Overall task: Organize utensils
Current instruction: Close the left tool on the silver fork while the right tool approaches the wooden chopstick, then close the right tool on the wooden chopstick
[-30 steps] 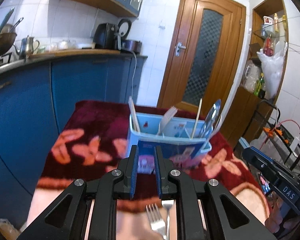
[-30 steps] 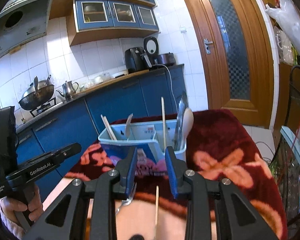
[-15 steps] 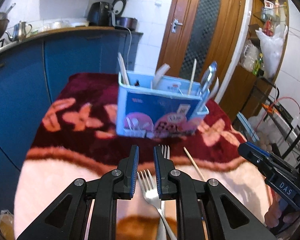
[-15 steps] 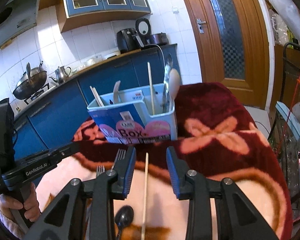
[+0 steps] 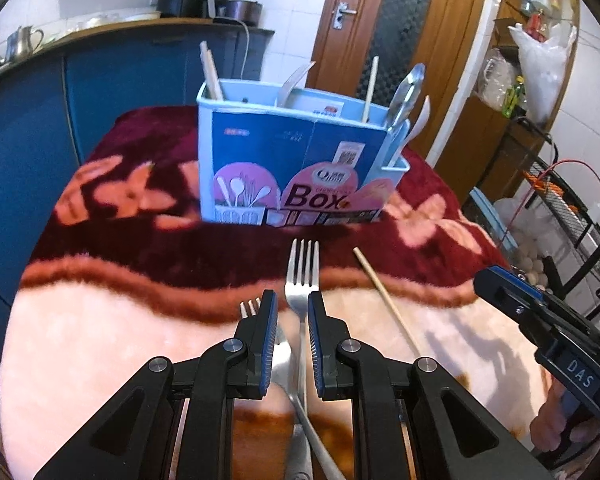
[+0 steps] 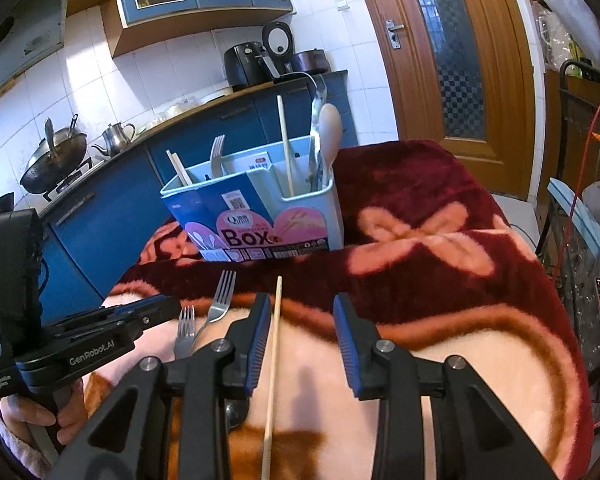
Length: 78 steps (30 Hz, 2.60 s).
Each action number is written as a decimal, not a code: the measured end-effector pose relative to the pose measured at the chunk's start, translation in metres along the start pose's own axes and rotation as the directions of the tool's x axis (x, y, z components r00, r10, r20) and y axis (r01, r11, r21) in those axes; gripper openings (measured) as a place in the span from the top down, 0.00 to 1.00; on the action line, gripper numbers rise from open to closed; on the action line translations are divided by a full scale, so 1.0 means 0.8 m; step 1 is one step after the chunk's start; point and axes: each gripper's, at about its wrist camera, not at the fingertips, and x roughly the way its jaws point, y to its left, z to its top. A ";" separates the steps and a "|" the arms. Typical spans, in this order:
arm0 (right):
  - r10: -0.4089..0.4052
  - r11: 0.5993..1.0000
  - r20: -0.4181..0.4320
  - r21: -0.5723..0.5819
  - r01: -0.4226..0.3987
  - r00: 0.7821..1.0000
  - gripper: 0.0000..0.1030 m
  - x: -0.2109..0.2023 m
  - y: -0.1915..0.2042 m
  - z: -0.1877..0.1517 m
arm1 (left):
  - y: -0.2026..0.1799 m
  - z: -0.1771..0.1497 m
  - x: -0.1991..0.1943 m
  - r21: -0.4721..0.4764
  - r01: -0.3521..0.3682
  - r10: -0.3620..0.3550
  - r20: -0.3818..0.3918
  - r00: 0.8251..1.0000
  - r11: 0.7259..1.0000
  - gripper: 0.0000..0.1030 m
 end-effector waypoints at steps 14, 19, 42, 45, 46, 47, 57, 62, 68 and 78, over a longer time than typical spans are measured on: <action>0.003 1.000 -0.032 0.013 -0.002 0.999 0.65 0.012 -0.005 -0.008 | 0.022 -0.013 0.024 -0.049 -0.050 0.047 -0.063 0.997 0.998 0.69; 0.000 1.000 -0.041 0.013 0.001 0.999 0.66 0.016 -0.005 -0.009 | 0.027 -0.017 0.033 -0.066 -0.025 0.020 -0.081 0.997 0.998 0.69; 0.007 0.997 -0.147 -0.070 -0.018 0.989 0.65 0.037 0.016 -0.009 | 0.048 -0.010 0.025 -0.155 0.093 -0.097 -0.016 0.995 0.984 0.98; 0.013 0.996 -0.200 -0.084 -0.031 0.980 0.65 0.049 0.020 -0.007 | 0.050 -0.008 0.015 -0.150 0.086 -0.085 0.012 0.996 0.985 0.98; 0.010 0.995 -0.211 -0.092 -0.030 0.977 0.65 0.051 0.021 -0.007 | 0.052 -0.008 0.011 -0.151 0.085 -0.083 0.024 0.996 0.985 0.98; 0.004 0.994 -0.224 -0.105 -0.028 0.975 0.65 0.055 0.024 -0.007 | 0.053 -0.007 0.006 -0.151 0.087 -0.082 0.038 0.996 0.985 0.98; -0.022 0.988 -0.337 -0.149 -0.030 0.941 0.66 0.084 0.039 -0.002 | 0.063 0.007 -0.044 -0.099 0.055 -0.036 0.184 0.982 0.994 0.98; -0.056 0.986 -0.370 -0.166 -0.007 0.927 0.67 0.097 0.045 -0.002 | 0.065 0.019 -0.065 -0.057 0.025 -0.010 0.247 0.969 0.998 0.99; -0.054 0.988 -0.383 -0.156 -0.008 0.922 0.67 0.102 0.044 0.000 | 0.064 0.027 -0.086 -0.031 0.041 -0.029 0.310 0.950 0.999 0.99; 0.003 0.997 -0.352 -0.068 -0.029 0.936 0.94 0.098 0.023 0.003 | 0.061 0.031 -0.104 -0.044 0.038 -0.020 0.363 0.931 0.998 0.99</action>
